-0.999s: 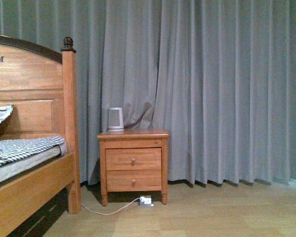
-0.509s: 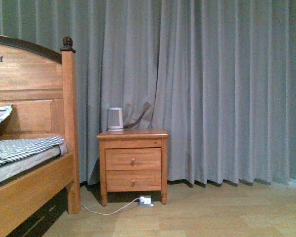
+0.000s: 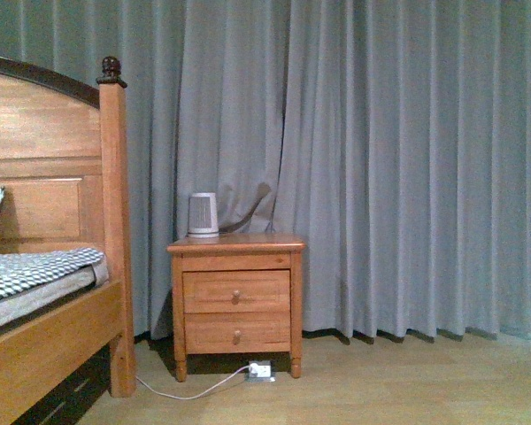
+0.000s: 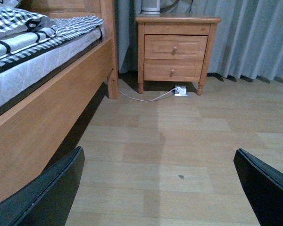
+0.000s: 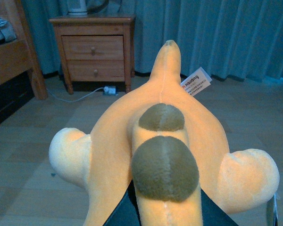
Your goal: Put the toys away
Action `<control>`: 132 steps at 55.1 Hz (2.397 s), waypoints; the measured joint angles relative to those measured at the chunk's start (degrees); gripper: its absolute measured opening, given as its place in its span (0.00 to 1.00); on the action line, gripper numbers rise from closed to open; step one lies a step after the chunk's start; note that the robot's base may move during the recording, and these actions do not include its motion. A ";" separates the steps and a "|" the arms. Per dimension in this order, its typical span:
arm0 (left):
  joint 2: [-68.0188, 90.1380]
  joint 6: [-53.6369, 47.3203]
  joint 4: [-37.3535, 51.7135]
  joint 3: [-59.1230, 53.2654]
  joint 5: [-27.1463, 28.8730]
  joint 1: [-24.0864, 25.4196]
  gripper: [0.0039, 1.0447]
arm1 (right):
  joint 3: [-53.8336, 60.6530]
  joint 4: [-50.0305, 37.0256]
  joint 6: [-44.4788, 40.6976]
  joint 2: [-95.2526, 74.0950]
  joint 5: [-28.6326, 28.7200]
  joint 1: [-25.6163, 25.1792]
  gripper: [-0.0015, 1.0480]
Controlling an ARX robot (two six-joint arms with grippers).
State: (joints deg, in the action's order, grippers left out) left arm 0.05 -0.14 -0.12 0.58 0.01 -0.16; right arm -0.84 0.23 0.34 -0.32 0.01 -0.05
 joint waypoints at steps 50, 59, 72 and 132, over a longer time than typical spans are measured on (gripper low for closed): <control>0.00 0.00 0.00 0.00 0.00 0.00 0.94 | 0.00 0.00 0.00 0.00 0.02 0.00 0.07; 0.00 0.00 0.00 0.00 0.00 0.00 0.94 | 0.00 0.00 0.00 0.00 0.00 0.00 0.07; -0.02 0.00 0.00 0.00 0.00 0.00 0.94 | 0.00 0.00 0.00 0.00 -0.02 0.00 0.07; 0.00 0.00 0.00 0.00 0.33 0.02 0.94 | 0.00 0.00 0.00 -0.02 0.63 0.09 0.07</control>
State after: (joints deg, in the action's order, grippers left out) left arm 0.05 -0.14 -0.12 0.58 0.34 -0.14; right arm -0.84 0.23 0.34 -0.34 0.64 0.03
